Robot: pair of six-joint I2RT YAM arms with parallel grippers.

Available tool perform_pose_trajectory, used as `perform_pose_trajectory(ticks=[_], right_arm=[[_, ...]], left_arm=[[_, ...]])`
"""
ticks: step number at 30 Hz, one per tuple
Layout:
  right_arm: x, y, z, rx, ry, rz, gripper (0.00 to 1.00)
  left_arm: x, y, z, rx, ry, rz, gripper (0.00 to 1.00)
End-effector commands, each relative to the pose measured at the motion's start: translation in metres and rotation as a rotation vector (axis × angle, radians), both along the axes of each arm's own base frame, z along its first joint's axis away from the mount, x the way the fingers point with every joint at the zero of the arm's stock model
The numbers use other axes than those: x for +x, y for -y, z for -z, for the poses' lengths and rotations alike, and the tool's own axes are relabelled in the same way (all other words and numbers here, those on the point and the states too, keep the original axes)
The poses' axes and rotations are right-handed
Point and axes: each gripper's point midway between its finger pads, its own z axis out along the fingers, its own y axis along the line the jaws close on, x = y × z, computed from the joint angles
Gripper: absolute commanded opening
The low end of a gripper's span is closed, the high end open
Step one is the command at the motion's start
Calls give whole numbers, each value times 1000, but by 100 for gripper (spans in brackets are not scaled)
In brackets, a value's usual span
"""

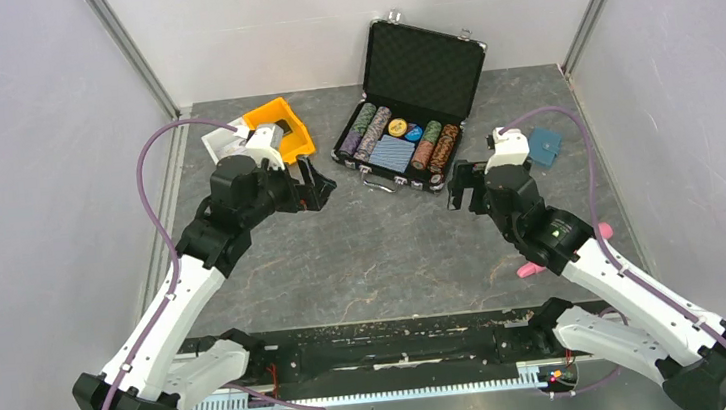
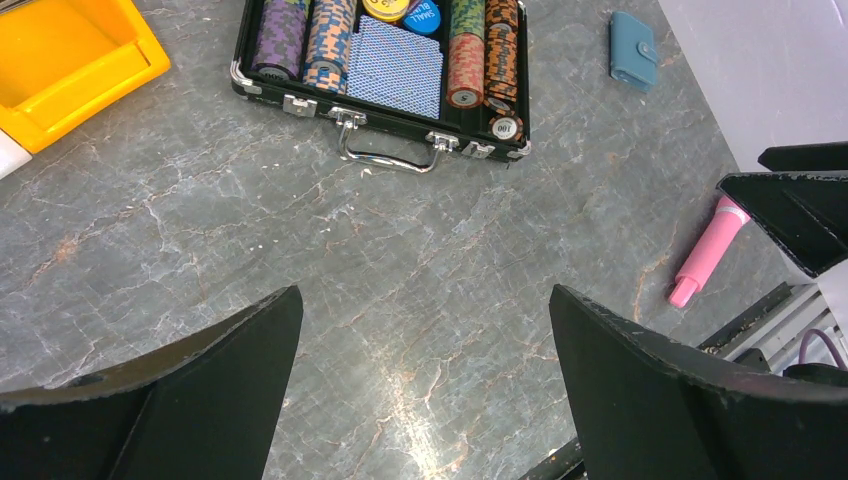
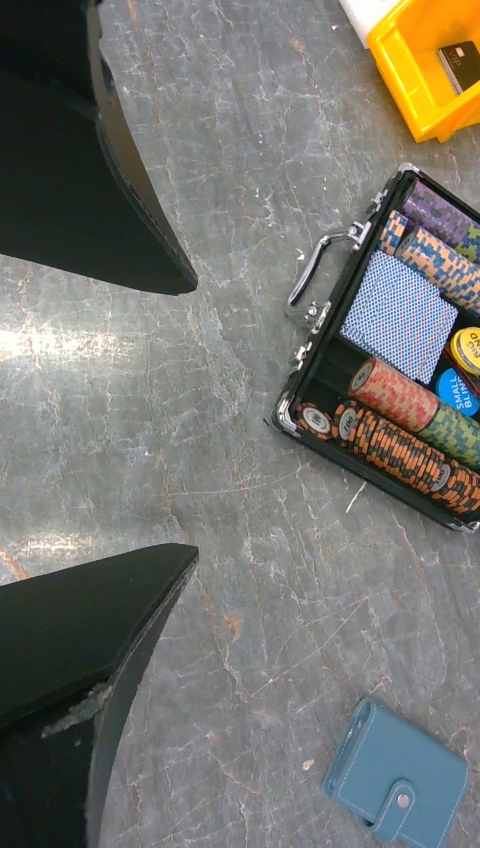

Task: Take the credit cards out of the card holder
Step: Move the card holder to the center of the board.

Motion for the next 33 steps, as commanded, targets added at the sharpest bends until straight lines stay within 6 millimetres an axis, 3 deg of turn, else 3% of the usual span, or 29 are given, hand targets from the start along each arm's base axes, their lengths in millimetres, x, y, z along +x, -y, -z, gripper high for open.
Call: perform_pose_trajectory(ticks=[1,8,20,25,30,33], right_arm=[[4,4,-21,40,51,43,98],[9,7,-17,17,56,63,98],[33,30,-20,-229,65,149,99],[59,63,-15,-295,63,225,99],[92,98,4,-257,12,262,99],[105,130,15,-329,-33,345,99]], left_arm=[[1,3,-29,-67,64,0,100],[1,4,-28,-67,61,-1,100],[1,1,-28,-65,59,-15,100],[-1,7,-28,-86,47,10,100],[-3,4,-32,-87,61,3,100],[-2,2,-32,-80,66,-9,100]])
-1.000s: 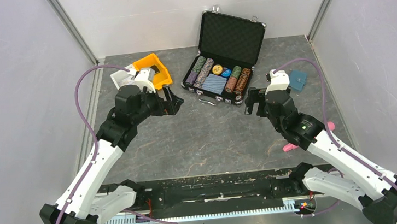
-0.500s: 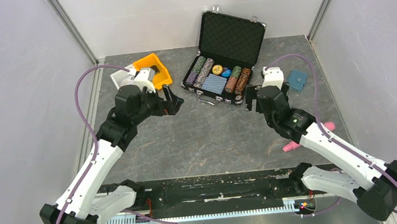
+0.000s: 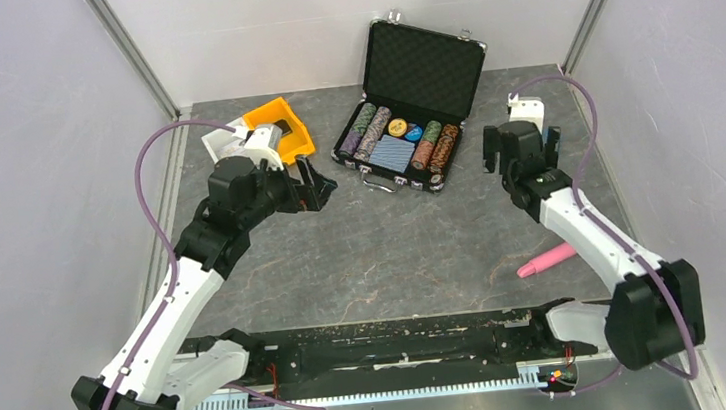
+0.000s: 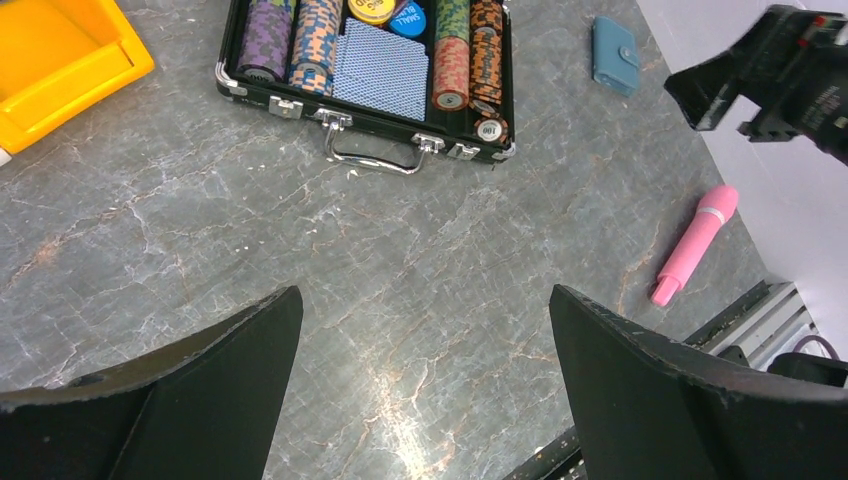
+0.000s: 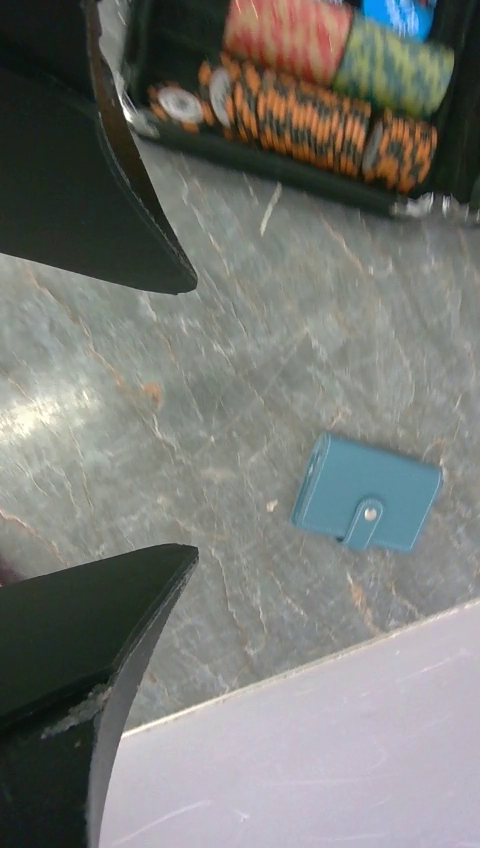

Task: Take the credit cards out of the card holder
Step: Move the card holder to the center of the board.

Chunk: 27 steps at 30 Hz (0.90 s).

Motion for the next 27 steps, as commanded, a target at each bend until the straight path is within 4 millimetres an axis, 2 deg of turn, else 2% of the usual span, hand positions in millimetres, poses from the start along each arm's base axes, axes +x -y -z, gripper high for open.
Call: perform_pose_trajectory(ticks=[1,6,8,9,10,16,22,27], right_arm=[[32,28,-16,-47,43,50,99],[46,75,14,-56,-26,167,99],[51,88,24,-27,-35,199,95],[56,87,30,-10,-39,193,95],[58,102,33,5,-41,225,93],[87,136,52,83,-63,275,72],[108,155,64,147,-66,286,62],[128,156,71,186,-72,257,50]], left_arm=[[0,-1,-29,-54,71,-19,100],[-1,0,-31,-64,72,-12,100],[-1,0,-31,-65,72,-9,100],[-2,1,-31,-65,72,-9,100],[-1,1,-30,-62,69,-10,100],[-1,3,-26,-54,57,-4,100],[-1,0,-28,-44,68,-17,100],[0,1,-27,-44,63,-11,100]])
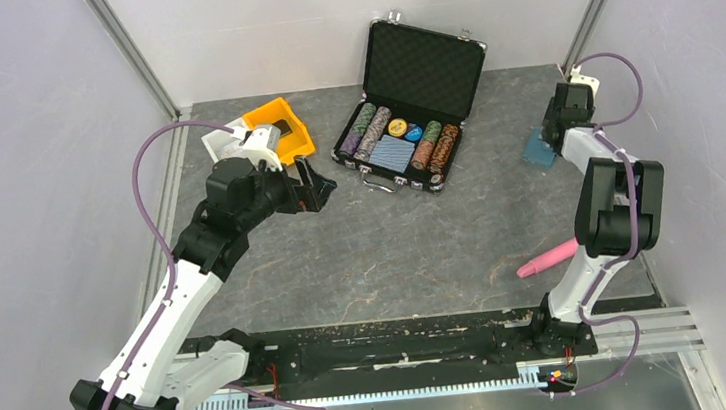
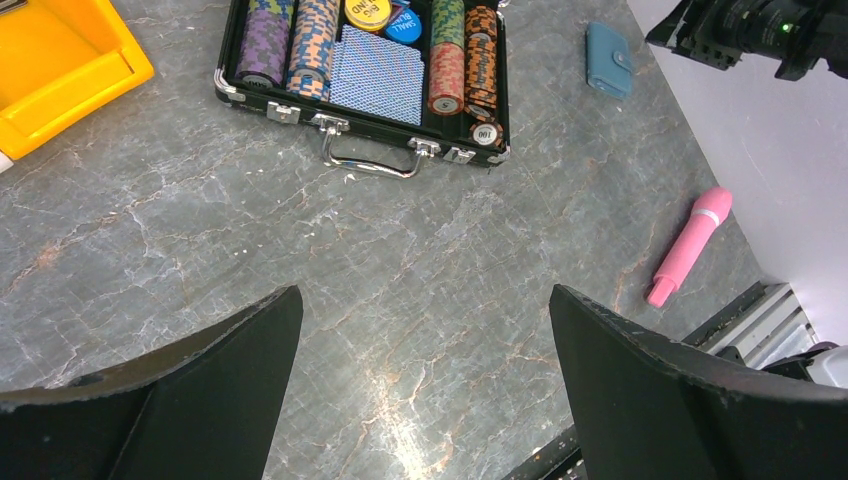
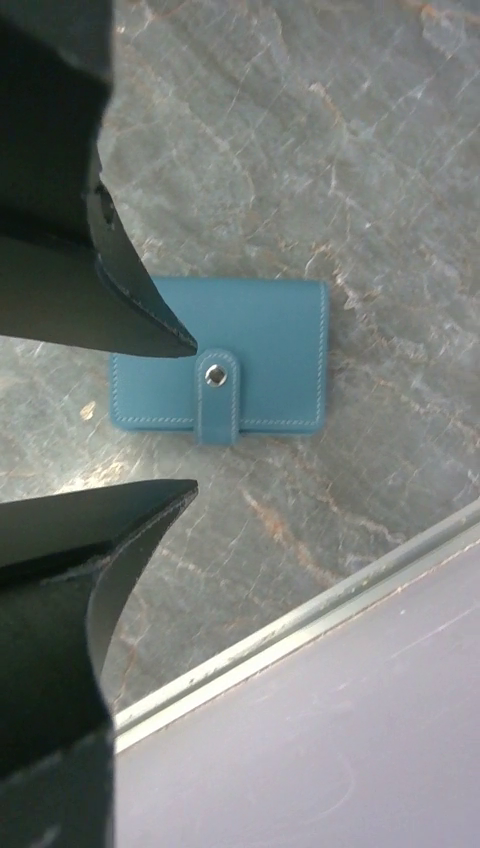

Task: Take the credit cards out of the card holder
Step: Move the card holder to the center of the board.

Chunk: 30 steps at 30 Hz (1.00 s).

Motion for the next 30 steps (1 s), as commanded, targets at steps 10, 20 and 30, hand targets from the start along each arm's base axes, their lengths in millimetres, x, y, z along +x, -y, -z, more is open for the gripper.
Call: perform_pose_trajectory(ticks=[10,20,30], right_arm=[[38,4,20,68,-3,4,40],[32,2,51,96,-82,12,39],[26,2,61,88,-128,1,32]], left_arm=[[4,0,-18,-25,38,-20,100],[6,2,-15,-26,27,-17,100],[4,2,-17,-31,30,-14,100]])
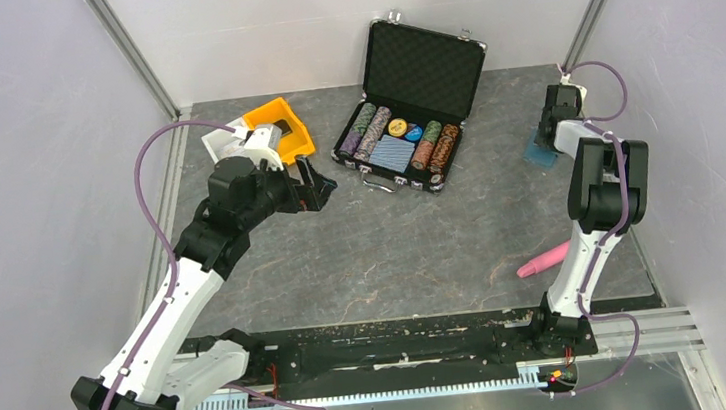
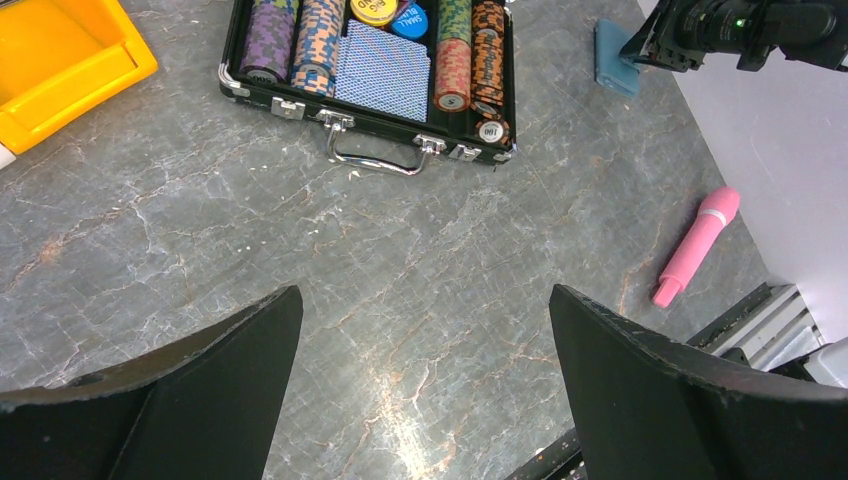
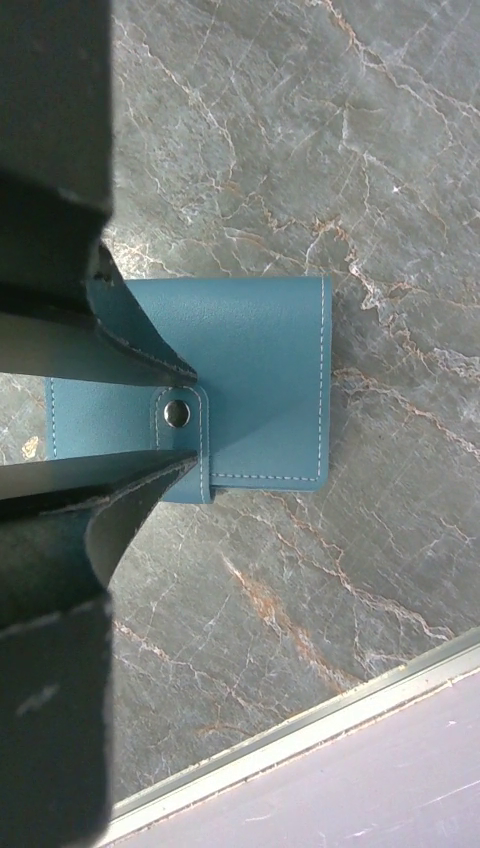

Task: Take the credit cards out of the card holder
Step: Move the card holder to the center of the board.

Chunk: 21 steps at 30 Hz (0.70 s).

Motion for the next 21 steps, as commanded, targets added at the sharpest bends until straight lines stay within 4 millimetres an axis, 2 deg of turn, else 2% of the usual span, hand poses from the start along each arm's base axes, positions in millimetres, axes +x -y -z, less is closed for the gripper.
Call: perform_pose_trajectory(ticks=[1,7,12,17,21], right_arm=[[2,3,1,-4,-18,-6,29],[-2,3,-9,-17,-21,-19,11],[-15,2,-13,-25,-30,-19,0],[-25,-9,-9,9,-41,-57,0],[-26,-9,-20,-2,-24,-64,0]], left_arm=[[2,2,-21,-39,40,-10,100],[0,2,-23,-44,46,-9,100],[-1,1,-24,-47,51,-8,100],[-2,1,-26,-49,57,-9,100],[-3,0,-28,-51,65,-10,100]])
